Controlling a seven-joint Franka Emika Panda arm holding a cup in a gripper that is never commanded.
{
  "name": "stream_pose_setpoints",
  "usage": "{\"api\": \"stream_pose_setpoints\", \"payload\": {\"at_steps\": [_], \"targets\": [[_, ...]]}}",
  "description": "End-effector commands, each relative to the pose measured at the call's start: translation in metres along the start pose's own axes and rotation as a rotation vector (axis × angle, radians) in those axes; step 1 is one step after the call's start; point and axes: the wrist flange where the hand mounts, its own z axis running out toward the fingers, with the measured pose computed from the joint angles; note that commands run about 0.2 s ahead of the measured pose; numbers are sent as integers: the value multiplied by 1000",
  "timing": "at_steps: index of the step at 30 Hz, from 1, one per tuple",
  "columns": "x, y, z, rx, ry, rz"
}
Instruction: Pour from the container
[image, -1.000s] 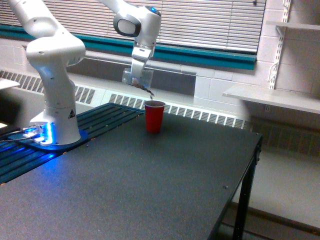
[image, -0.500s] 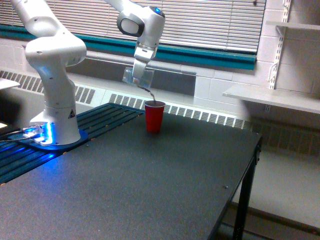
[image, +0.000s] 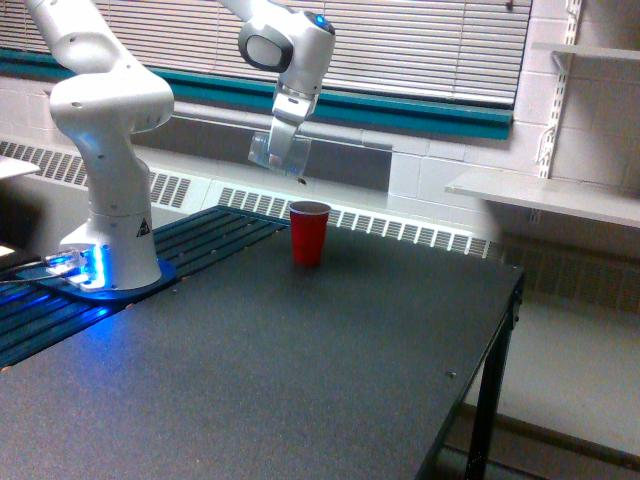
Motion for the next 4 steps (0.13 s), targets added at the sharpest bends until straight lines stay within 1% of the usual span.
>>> {"api": "stream_pose_setpoints", "payload": {"at_steps": [1, 4], "targets": [[2, -2, -12, 38, 12, -3], [3, 0, -15, 52, 12, -4]]}}
